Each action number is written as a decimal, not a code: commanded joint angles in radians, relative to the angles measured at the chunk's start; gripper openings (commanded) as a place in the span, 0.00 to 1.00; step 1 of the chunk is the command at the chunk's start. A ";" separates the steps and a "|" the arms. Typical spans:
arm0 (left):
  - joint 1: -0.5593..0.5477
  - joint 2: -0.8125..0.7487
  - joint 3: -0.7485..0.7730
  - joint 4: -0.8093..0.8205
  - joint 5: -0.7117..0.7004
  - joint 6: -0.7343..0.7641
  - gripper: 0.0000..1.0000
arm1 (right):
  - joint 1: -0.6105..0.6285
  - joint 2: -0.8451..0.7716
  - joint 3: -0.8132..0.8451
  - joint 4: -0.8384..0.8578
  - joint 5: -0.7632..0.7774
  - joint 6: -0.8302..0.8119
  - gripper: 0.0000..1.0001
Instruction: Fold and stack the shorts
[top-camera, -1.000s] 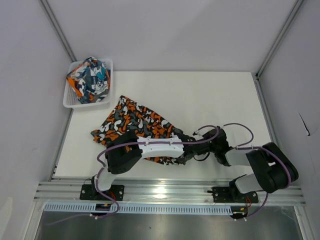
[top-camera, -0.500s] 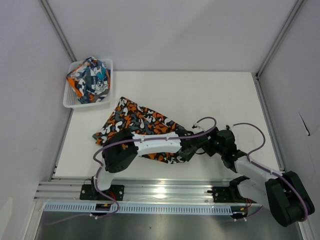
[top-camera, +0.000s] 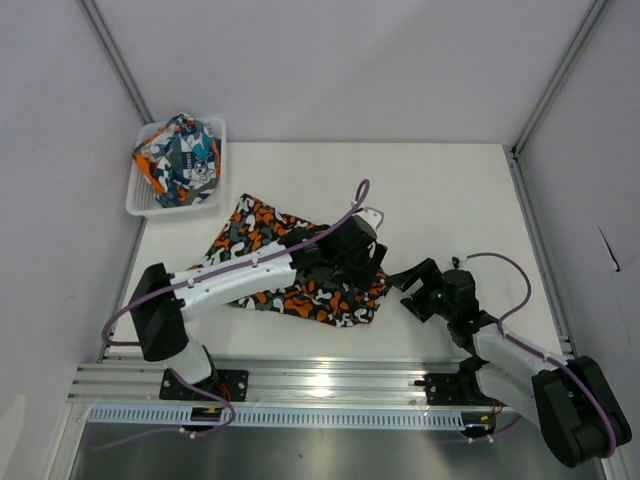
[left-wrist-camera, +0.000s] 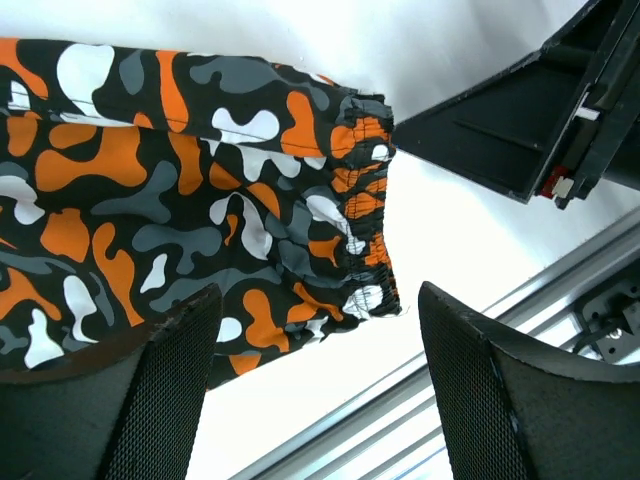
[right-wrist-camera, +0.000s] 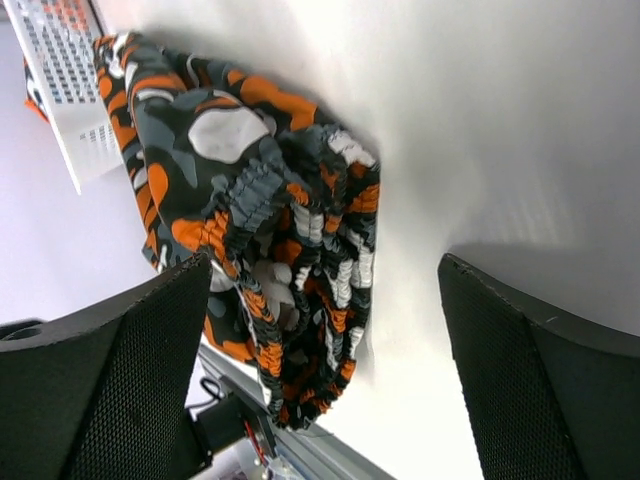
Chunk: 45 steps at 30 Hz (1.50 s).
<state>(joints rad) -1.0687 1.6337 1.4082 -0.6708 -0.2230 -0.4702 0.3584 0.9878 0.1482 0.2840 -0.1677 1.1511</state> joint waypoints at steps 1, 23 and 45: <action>0.041 -0.075 -0.067 0.049 0.079 0.001 0.81 | 0.025 -0.006 -0.019 0.058 -0.059 0.001 0.96; 0.158 0.265 0.061 0.168 0.212 0.015 0.79 | 0.326 0.221 -0.018 0.204 0.120 0.191 0.98; 0.176 0.410 0.055 0.246 0.292 -0.010 0.78 | 0.402 0.310 -0.006 0.204 0.300 0.305 0.69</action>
<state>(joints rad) -0.8989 2.0472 1.4662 -0.4629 0.0151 -0.4706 0.7612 1.2640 0.1459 0.5915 0.0380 1.4685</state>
